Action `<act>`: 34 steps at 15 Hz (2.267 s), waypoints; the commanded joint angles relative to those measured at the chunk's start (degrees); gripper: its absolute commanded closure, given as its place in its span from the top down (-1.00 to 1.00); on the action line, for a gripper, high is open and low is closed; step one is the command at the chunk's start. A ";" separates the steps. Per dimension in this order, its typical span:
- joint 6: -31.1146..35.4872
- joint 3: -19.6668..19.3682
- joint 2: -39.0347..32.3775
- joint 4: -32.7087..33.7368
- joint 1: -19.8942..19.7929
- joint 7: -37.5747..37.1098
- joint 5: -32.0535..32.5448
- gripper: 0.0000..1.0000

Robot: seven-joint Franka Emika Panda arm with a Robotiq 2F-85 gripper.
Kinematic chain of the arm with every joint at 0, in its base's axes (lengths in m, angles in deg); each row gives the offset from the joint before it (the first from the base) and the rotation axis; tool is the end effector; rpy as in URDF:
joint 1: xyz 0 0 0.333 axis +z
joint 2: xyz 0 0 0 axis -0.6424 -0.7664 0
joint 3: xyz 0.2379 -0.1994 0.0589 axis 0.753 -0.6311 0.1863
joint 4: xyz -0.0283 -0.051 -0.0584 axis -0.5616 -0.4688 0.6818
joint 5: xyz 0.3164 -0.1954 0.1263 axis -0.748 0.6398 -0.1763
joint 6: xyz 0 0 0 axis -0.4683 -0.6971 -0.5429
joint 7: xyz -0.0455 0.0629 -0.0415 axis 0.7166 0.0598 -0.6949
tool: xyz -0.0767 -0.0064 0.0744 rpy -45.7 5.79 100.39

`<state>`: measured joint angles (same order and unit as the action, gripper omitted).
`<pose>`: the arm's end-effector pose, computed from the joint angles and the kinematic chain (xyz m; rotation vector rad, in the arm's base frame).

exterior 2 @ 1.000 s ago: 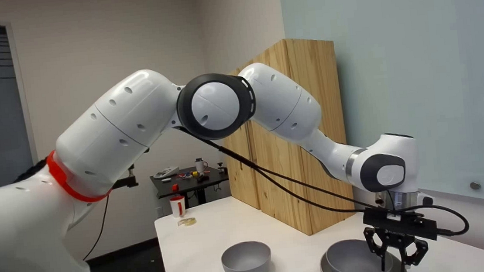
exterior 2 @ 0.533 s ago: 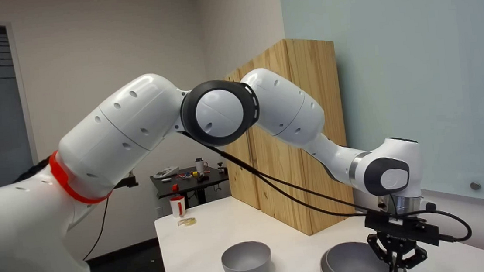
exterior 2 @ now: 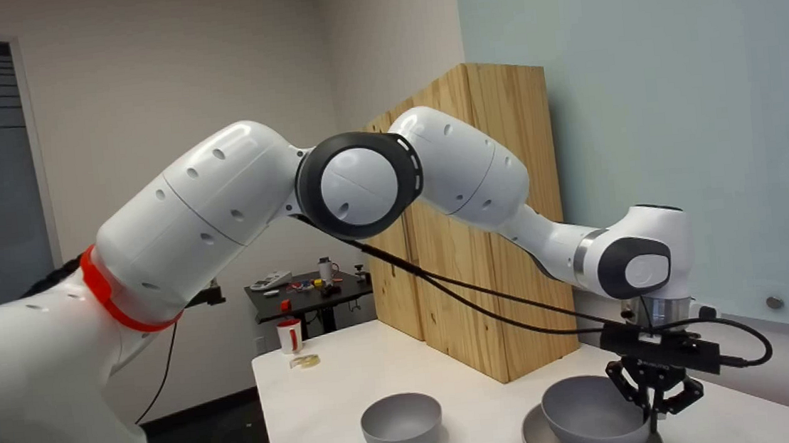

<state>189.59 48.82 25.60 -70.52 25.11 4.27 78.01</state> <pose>0.7328 -0.1459 0.1907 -2.9880 -0.6819 0.0419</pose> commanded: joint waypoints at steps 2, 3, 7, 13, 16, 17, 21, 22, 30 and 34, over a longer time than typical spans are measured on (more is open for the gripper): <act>-2.62 -0.76 -1.55 4.70 1.66 -0.67 0.11 -0.98; -2.88 -1.05 -1.52 5.47 2.35 -1.06 0.62 -0.98; -1.70 -1.82 1.25 5.78 6.00 -4.72 2.65 -0.98; -1.84 -1.88 4.25 5.86 10.62 -7.26 5.80 -0.98; -1.95 -1.21 5.97 3.95 11.47 -8.99 4.98 -0.98; -4.43 -0.62 6.25 4.08 11.43 -8.46 4.37 -0.98; -11.90 -0.02 7.67 3.06 11.61 -8.46 4.02 -0.98; -11.65 -0.41 8.03 2.36 11.87 -8.86 4.61 -0.98; -4.83 -2.74 3.39 4.49 16.68 -14.47 9.71 -0.98; -4.71 -3.83 1.33 6.67 22.26 -19.89 14.17 -0.98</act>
<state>184.98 46.76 29.37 -66.37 43.27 -11.41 89.04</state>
